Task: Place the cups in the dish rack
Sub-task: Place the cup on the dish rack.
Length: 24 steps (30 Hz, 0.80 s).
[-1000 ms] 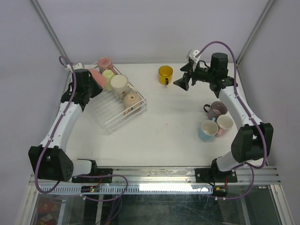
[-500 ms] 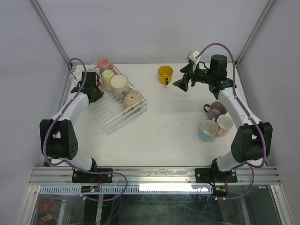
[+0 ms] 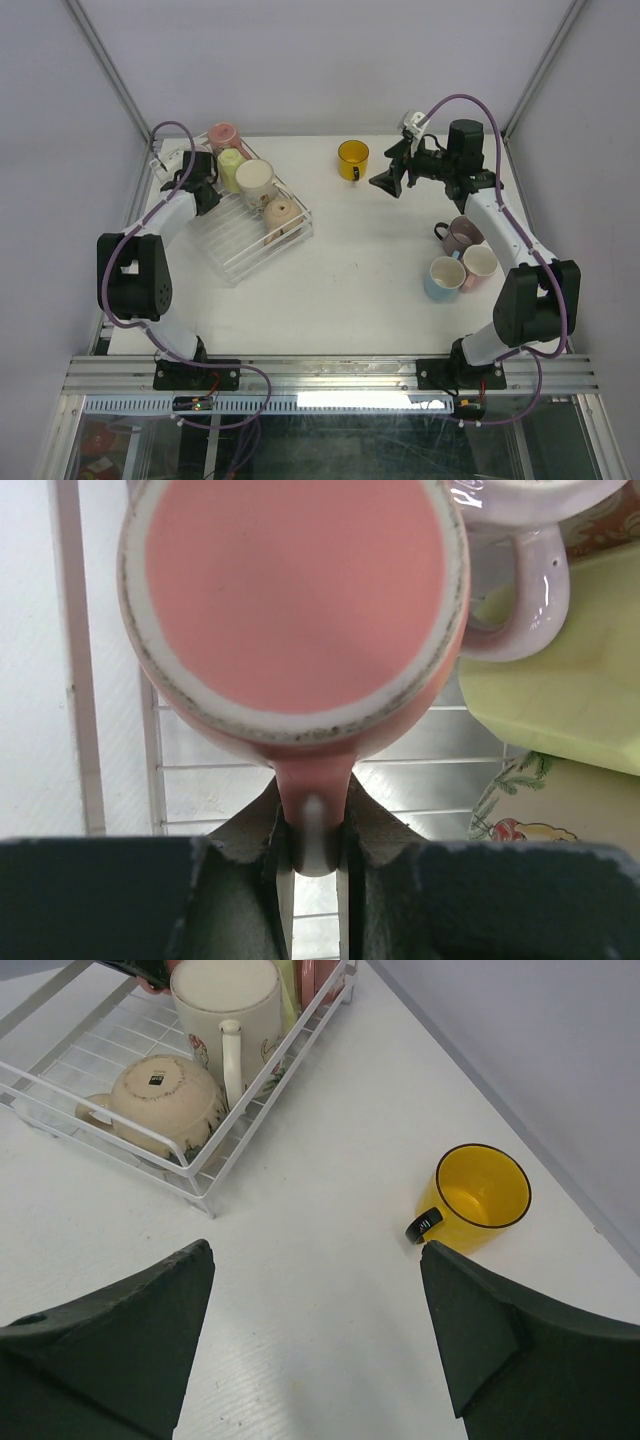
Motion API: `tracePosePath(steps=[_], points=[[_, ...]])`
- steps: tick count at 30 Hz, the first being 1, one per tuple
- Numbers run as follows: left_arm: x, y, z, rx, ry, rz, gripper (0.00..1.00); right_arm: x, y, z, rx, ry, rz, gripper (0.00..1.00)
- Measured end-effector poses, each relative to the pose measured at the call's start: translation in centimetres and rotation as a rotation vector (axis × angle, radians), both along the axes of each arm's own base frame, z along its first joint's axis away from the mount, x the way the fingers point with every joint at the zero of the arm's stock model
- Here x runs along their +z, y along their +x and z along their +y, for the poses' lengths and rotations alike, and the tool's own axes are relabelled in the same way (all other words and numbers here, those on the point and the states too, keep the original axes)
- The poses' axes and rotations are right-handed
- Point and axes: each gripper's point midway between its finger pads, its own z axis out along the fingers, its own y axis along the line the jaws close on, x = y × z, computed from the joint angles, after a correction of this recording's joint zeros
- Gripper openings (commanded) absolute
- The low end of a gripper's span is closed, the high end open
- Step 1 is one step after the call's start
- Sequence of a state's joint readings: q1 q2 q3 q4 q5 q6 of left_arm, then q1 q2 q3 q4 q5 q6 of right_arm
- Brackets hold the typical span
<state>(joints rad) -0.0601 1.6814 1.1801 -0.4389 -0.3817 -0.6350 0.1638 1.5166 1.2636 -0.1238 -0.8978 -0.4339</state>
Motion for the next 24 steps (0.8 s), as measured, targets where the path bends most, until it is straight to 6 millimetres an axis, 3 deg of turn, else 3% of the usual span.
tracePosePath(steps=[14, 24], points=[[-0.3, 1.4, -0.8, 0.011, 0.038, -0.001, 0.00, 0.0, 0.0, -0.1, -0.005, 0.002, 0.006, 0.87], [-0.1, 2.2, -3.1, 0.037, -0.040, -0.052, 0.37, -0.1, 0.0, -0.1, -0.006, 0.002, 0.007, 0.87]])
